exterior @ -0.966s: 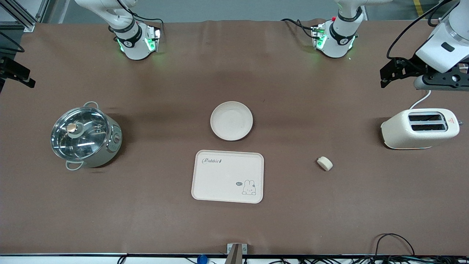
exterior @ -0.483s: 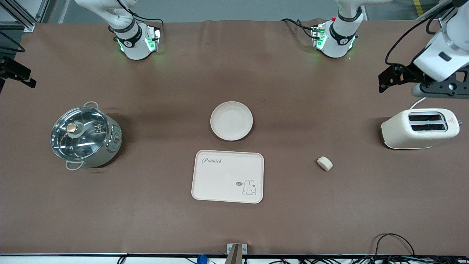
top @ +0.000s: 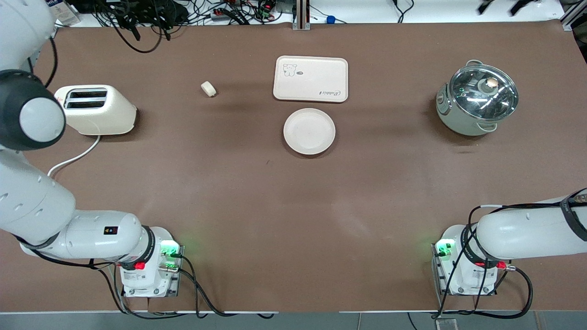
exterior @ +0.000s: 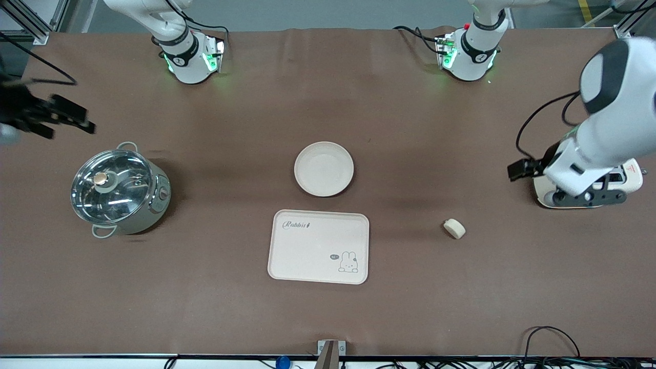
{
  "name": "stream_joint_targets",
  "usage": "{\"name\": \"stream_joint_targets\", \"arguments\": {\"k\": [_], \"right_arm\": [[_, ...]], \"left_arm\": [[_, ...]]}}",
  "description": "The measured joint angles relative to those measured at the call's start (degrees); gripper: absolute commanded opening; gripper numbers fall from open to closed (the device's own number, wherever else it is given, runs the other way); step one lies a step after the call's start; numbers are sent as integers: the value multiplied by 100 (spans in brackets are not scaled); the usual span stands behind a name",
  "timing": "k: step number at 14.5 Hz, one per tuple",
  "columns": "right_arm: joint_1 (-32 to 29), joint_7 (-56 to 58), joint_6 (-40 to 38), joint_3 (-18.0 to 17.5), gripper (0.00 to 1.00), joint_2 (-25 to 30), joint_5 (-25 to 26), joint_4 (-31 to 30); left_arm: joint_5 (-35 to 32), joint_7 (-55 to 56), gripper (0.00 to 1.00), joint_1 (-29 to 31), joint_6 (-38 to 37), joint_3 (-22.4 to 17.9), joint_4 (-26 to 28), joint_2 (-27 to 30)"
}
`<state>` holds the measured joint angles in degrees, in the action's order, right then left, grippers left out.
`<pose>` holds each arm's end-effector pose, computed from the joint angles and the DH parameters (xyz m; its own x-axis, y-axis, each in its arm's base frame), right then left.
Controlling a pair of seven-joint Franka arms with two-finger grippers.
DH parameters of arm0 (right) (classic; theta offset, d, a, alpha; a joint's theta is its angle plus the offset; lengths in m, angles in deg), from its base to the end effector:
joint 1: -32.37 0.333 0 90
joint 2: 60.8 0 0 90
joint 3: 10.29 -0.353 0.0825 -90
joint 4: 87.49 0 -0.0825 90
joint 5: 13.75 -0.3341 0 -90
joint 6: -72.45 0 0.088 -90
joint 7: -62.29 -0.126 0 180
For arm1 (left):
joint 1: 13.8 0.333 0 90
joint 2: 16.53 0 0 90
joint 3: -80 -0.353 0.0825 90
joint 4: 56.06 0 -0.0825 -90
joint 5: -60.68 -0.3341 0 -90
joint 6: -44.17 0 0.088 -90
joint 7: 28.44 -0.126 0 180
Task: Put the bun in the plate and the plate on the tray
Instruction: 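Grasp the bun with the left gripper while the right gripper reaches the plate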
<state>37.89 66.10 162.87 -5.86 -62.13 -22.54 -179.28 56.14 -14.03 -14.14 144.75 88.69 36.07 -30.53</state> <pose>0.5103 0.0294 0.6196 0.9958 0.0835 -0.0370 0.0769 -0.9851 -0.1536 0.5798 -0.0743 0.5095 0.9934 0.0806 -0.0812 0.0757 -0.9952 -0.0618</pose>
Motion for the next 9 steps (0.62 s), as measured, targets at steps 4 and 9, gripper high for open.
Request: {"name": "stream_joint_targets", "arguments": {"k": [4, 9], "right_arm": [[733, -28, 1827, -21, 100, -462, -529, -1306], [1495, -116, 3222, -23, 100, -936, -1102, -2222]], "left_arm": [[-47, 1254, 100, -67, 975, 8, 150, -747], [-53, 3235, 100, -323, 2176, 20, 180, -1822]]}}
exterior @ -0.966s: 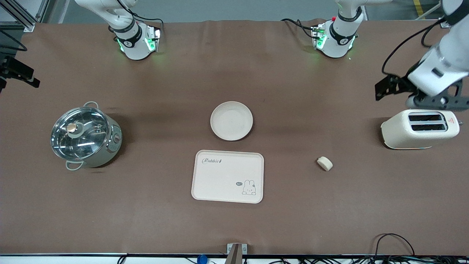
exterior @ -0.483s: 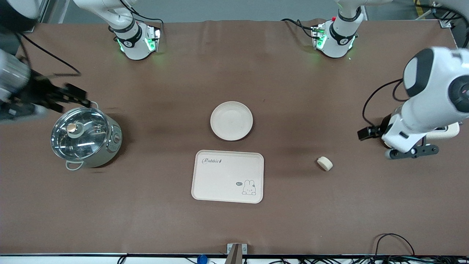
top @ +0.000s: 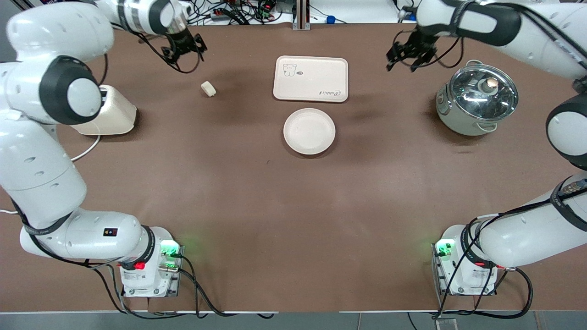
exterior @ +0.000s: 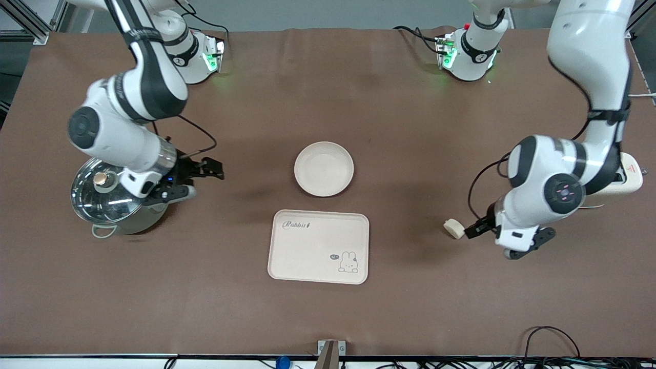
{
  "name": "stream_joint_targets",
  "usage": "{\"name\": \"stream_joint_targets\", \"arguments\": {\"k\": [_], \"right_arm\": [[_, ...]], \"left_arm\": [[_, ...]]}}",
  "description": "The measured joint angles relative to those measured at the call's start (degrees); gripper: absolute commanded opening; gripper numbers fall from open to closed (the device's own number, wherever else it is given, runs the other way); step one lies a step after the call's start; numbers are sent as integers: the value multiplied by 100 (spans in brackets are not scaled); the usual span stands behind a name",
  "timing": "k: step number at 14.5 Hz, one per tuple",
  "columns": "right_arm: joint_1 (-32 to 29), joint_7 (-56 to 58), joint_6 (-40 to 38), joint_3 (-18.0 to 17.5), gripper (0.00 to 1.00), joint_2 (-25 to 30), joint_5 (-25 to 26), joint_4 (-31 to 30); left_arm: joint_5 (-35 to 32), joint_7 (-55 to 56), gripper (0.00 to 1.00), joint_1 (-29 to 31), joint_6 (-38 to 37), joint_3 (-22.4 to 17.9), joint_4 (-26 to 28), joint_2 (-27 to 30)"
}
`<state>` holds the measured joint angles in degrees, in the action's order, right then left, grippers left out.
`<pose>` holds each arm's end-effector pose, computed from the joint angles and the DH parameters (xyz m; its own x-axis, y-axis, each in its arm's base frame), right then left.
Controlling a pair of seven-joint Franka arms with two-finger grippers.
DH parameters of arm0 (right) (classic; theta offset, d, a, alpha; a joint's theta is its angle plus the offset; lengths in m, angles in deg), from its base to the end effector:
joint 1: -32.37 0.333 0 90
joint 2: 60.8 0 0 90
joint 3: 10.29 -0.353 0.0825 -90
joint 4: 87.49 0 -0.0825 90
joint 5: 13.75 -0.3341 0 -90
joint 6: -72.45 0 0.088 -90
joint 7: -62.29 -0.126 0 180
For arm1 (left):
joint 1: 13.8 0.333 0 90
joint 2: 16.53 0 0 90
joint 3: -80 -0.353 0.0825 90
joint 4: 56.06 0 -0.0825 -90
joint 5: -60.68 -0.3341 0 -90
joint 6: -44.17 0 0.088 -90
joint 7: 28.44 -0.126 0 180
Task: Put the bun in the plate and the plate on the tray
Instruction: 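Grasp the bun with the left gripper while the right gripper reaches the plate, then carry the bun onto the white plate and open the left gripper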
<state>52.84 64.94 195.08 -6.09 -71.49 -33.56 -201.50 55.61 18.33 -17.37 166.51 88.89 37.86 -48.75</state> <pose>0.5252 0.1759 0.4160 0.9884 0.1443 -0.0470 0.1266 -0.9550 -0.2684 0.6448 -0.1216 0.3290 0.8403 0.5400 -0.0478 0.5389 -0.8416 -0.0353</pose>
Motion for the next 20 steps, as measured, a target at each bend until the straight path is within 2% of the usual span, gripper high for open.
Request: {"name": "stream_joint_targets", "arguments": {"k": [4, 7, 10, 12, 14, 17, 20], "right_arm": [[664, -11, 1280, -1, 100, -167, -424, -832], [938, -18, 1579, 4, 100, -267, -596, -1063], [1178, -18, 1840, 5, 100, -325, -601, -1289], [1375, -22, 1969, 6, 100, -381, -698, -1424], [1630, -21, 2246, 3, 100, -502, -1031, -1521], [2121, -22, 2752, 1, 100, -845, -1534, -1568], [2383, -47, 2969, 3, 100, -1081, -1704, -1564]], "left_arm": [[-2, 629, 96, -162, 555, 1, -2, -621], [-89, 729, 72, -187, 637, 1, 14, -885], [-295, 749, 37, -187, 637, 1, 131, -932], [-298, 832, 25, -196, 656, 13, 140, -922], [-311, 1103, 24, -282, 656, 25, 139, -909], [-310, 1997, 24, -772, 609, 136, 118, -818], [-310, 3265, 24, -1216, 555, 651, -12, -671]]}}
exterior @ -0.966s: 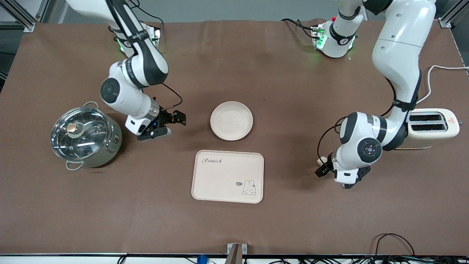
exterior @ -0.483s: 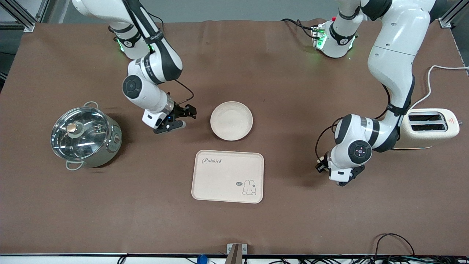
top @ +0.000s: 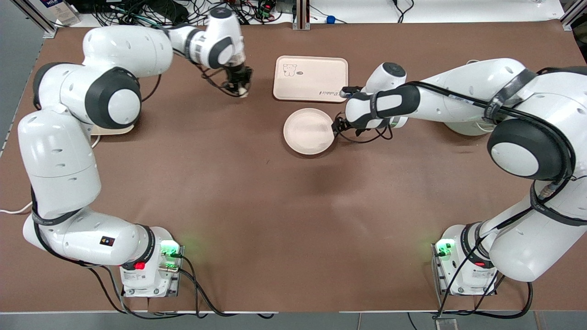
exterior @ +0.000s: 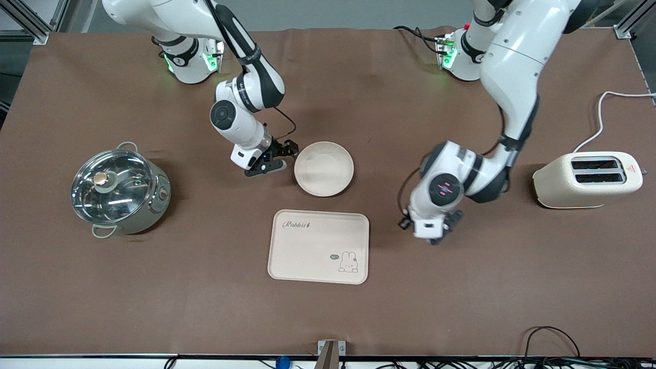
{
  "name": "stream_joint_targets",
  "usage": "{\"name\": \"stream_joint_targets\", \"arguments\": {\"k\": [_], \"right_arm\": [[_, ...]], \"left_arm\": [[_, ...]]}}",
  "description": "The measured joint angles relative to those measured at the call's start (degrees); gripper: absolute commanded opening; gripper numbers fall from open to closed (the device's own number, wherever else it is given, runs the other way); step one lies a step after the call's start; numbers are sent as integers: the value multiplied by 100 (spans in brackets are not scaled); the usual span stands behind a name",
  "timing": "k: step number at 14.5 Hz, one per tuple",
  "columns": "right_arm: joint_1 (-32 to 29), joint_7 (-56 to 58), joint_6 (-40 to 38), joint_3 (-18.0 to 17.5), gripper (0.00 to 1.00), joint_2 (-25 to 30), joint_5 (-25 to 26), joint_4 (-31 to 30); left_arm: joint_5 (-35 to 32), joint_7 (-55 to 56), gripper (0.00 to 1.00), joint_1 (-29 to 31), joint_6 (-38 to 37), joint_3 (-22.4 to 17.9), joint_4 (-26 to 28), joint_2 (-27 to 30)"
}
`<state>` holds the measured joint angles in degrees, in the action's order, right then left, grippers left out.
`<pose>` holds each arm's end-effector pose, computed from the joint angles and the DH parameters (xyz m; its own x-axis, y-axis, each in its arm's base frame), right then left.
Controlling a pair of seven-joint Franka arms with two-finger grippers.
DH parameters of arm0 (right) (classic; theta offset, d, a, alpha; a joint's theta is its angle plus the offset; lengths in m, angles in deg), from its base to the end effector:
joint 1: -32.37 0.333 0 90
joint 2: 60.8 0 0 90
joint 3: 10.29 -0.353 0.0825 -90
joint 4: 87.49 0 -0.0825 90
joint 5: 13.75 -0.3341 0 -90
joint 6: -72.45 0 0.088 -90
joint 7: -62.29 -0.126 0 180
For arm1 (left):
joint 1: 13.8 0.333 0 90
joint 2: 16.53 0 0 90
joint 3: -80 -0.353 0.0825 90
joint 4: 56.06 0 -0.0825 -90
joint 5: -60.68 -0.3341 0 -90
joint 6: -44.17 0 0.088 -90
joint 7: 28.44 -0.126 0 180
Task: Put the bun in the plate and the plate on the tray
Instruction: 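Carry the bun onto the white plate and open the left gripper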
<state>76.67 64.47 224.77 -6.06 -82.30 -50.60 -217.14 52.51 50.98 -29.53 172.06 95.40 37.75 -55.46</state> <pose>0.4104 0.3307 0.2532 0.9833 0.1776 -0.0396 0.1606 -0.9494 -0.2698 0.5869 -0.3147 0.2686 0.6911 0.7194 -0.0698 0.7183 -0.6943 -0.0438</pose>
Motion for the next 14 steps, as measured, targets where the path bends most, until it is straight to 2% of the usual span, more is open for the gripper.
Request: {"name": "stream_joint_targets", "arguments": {"k": [3, 5, 7, 10, 12, 13, 14], "right_arm": [[296, 5, 240, 2, 100, -107, -633, 3], [540, -6, 496, 0, 100, -261, -841, 20], [616, -29, 600, 8, 100, -389, -895, 46], [522, -45, 596, 66, 98, -421, -1039, 117], [432, -42, 579, 81, 91, -422, -1270, 232], [412, -41, 569, 86, 79, -429, -1357, 291], [406, -41, 566, 87, 68, -444, -1390, 342]], "left_arm": [[0, 1032, 24, -90, -43, 641, -86, 58], [0, 1546, 24, -180, -50, 887, -86, 58], [0, 2013, 26, -470, -56, 933, -82, 47], [0, 2501, 39, -954, -25, 932, -74, -107], [0, 2550, 44, -1064, 97, 928, -75, -254], [0, 2550, 50, -1067, 153, 926, -75, -324], [0, 2549, 65, -1061, 201, 918, -75, -384]]}}
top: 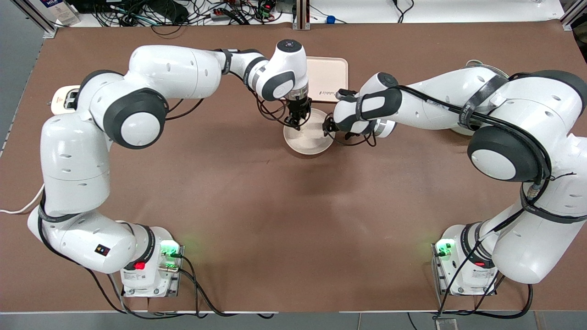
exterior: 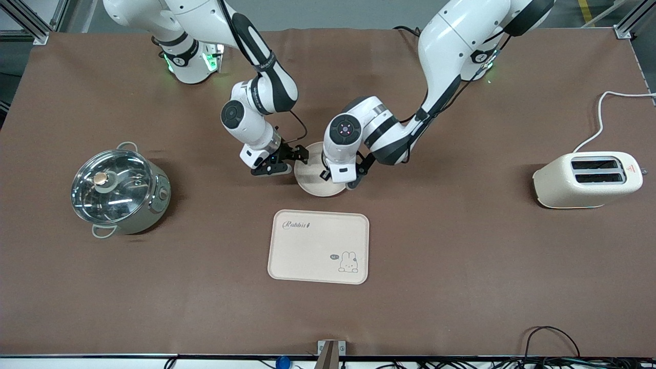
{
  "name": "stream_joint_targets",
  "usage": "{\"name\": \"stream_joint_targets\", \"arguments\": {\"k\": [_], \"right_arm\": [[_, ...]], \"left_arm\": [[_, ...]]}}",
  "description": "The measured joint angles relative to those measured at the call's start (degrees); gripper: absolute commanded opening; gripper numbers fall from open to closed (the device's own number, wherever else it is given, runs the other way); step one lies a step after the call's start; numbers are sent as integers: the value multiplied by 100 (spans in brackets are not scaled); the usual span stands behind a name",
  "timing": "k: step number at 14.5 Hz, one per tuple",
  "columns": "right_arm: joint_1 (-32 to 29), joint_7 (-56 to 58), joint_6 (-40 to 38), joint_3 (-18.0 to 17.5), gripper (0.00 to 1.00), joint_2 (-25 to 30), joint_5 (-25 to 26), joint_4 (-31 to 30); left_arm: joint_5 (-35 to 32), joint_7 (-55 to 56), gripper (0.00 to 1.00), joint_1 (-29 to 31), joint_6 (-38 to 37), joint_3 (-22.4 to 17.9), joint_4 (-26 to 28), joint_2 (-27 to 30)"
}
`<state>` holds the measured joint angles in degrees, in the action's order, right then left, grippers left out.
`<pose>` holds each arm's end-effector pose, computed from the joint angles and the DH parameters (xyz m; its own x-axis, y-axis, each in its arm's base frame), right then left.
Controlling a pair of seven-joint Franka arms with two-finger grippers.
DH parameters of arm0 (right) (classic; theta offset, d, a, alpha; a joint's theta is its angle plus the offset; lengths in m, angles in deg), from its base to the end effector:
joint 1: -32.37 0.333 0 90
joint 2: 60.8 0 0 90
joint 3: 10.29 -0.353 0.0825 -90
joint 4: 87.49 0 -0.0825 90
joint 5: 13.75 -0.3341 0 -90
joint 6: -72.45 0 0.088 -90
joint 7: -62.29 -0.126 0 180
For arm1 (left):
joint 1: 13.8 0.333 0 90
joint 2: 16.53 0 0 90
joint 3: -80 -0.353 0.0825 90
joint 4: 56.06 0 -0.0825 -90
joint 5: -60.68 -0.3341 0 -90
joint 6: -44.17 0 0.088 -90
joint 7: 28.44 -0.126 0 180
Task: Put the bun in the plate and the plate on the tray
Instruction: 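Carry the bun onto the white plate and open the left gripper, then lift the plate by its rim with the right gripper while the left gripper withdraws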
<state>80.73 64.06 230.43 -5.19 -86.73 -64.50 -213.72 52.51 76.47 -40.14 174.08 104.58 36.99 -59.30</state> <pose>0.4159 0.3564 0.2371 0.9998 -0.0106 -0.0181 -0.0161 -0.9408 -0.3386 0.4634 -0.4866 0.2531 0.5720 0.8033 -0.1657 0.8045 -0.5889 -0.0778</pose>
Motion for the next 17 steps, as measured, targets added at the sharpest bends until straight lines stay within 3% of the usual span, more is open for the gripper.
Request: {"name": "stream_joint_targets", "arguments": {"k": [2, 4, 6, 7, 10, 12, 17], "right_arm": [[0, 0, -1, -1, 52, -59, -28, 86], [0, 2, 0, 0, 44, -136, -42, 164], [-2, 4, 0, 6, 22, -146, -53, 183], [-4, 6, 0, 8, 0, -148, -57, 186], [-5, 10, 0, 4, 0, -154, -73, 204], [-15, 102, -65, 10, 0, -133, -87, 223], [-416, 186, -854, 35, 0, 220, -98, 537]], "left_arm": [[0, -3, 100, 0, 60, -2, -10, -60], [0, -3, 100, -6, 72, 7, -128, -55], [-3, -6, 100, 8, -86, 7, -387, -10], [-18, -25, 100, 26, -337, 2, -562, 50], [-69, -559, 100, 228, -1511, -36, -1228, 425], [-73, -1409, 100, 661, -2188, -38, -1533, 794], [-75, -3815, 100, 1898, -2974, -50, -1661, 1740]]}}
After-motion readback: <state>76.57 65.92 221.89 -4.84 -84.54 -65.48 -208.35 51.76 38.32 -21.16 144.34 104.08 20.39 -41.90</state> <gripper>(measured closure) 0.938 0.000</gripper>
